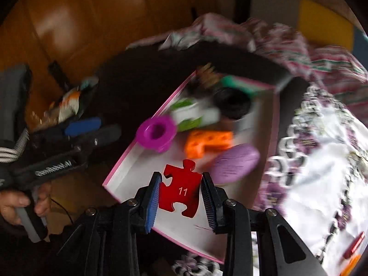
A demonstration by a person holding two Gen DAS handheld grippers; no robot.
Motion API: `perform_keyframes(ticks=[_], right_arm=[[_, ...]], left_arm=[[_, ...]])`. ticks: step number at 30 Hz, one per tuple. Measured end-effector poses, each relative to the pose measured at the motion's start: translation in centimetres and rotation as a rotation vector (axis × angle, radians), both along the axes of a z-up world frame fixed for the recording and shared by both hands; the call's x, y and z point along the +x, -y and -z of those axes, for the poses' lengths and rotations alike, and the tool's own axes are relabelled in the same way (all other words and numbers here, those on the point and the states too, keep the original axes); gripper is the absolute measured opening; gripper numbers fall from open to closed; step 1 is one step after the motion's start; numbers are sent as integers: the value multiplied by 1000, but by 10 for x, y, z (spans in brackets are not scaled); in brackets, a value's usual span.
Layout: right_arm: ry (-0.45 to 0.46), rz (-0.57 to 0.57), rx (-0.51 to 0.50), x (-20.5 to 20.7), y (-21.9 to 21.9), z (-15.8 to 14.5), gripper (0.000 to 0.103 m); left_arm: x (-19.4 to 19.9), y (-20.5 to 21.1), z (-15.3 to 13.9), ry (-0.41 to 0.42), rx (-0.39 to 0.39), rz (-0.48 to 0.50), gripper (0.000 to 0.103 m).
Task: Organize rigid objects
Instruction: 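Lower the red puzzle piece into the tray and open the right tool, then move both tools from the tray back over the red cylinder and yellow piece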
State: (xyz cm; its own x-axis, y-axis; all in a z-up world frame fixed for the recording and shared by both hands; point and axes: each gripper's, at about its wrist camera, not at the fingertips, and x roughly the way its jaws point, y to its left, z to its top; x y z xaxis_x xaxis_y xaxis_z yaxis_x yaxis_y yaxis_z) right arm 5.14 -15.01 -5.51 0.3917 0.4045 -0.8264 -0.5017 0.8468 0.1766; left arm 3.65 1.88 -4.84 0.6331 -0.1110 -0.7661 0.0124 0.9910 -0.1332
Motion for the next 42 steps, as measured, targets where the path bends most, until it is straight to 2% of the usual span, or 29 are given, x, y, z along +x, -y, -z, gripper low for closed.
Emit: perform_keyframes(ticks=[3, 5, 9, 12, 23, 34, 42], right_arm=[[-51, -6, -39, 13, -23, 22, 35], [-46, 49, -95, 26, -27, 35, 34], [-55, 90, -71, 38, -28, 44, 35], [-57, 86, -48, 39, -28, 42, 42], [21, 137, 12, 17, -2, 9, 43], [75, 213, 44, 2, 27, -14, 43], [86, 331, 48, -3, 76, -22, 43]], left_arm=[[1, -3, 1, -1, -2, -7, 57], [1, -5, 2, -6, -5, -11, 57], [2, -7, 4, -13, -5, -14, 57], [2, -8, 5, -12, -7, -17, 59], [-2, -2, -3, 22, 16, -3, 61], [-11, 17, -15, 68, 58, 60, 63], [-16, 39, -18, 74, 84, 119, 63]])
